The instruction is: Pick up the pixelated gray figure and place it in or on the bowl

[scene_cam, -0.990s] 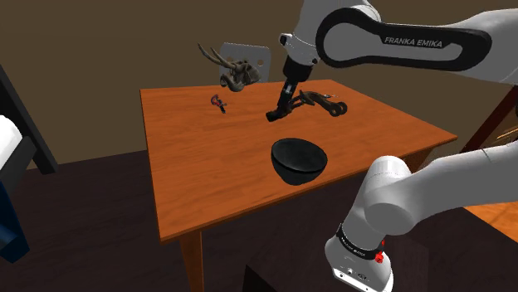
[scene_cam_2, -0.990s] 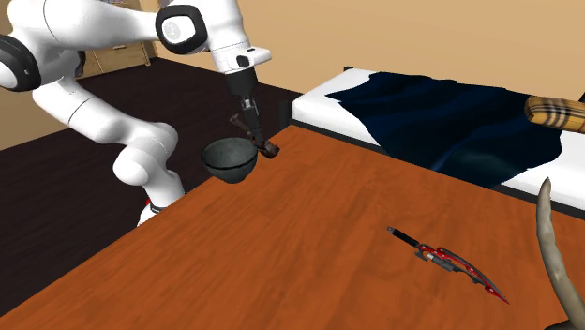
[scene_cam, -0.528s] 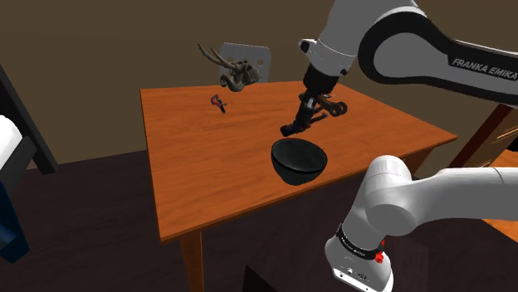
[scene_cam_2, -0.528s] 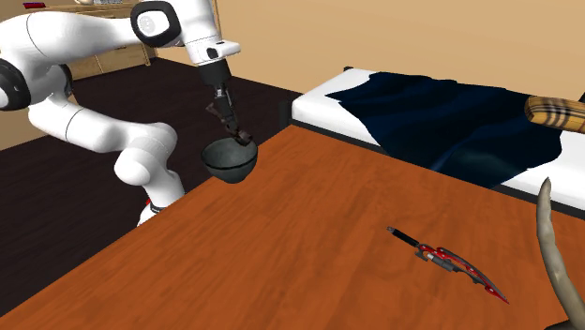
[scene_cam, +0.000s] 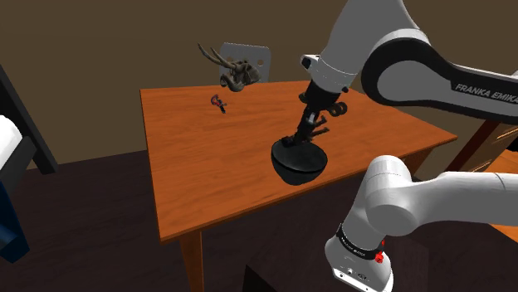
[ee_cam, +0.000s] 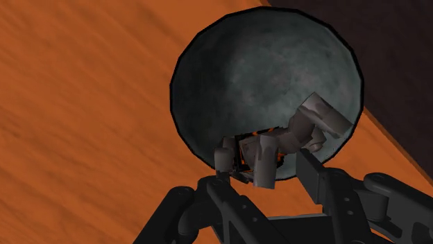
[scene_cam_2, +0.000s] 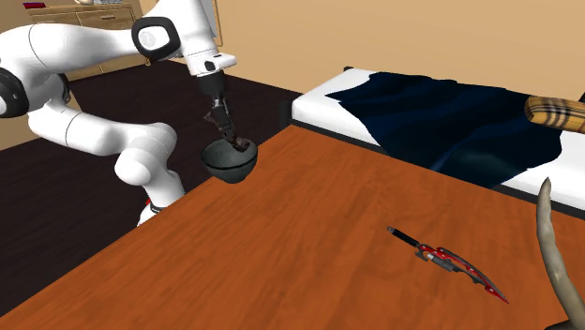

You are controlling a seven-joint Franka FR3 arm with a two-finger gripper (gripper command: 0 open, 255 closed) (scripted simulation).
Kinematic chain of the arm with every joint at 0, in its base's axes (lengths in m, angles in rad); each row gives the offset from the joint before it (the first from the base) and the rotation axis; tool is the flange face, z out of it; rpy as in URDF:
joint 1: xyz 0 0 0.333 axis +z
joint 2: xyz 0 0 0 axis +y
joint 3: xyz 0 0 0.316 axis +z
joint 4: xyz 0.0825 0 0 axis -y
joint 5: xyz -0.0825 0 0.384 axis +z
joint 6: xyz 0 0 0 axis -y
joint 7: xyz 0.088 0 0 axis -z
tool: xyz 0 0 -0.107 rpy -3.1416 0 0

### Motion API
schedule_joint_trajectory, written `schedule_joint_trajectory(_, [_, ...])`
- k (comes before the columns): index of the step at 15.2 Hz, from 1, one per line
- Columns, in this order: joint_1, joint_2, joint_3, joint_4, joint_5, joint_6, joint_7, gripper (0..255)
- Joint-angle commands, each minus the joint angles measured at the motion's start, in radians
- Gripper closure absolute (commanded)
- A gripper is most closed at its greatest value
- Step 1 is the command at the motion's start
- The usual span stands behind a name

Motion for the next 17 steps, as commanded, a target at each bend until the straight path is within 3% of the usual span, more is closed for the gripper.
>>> schedule_joint_trajectory(1, [0.002,-0.016,0.0,-0.036,0.0,0.02,0.003,255])
schedule_joint_trajectory(8, [0.007,-0.048,0.003,-0.136,0.002,0.087,0.013,255])
schedule_joint_trajectory(15, [0.007,-0.048,0.003,-0.136,0.002,0.087,0.013,255])
schedule_joint_trajectory(16, [0.007,-0.048,0.003,-0.136,0.002,0.087,0.013,0])
schedule_joint_trajectory(17, [0.007,-0.048,0.003,-0.136,0.002,0.087,0.013,0])
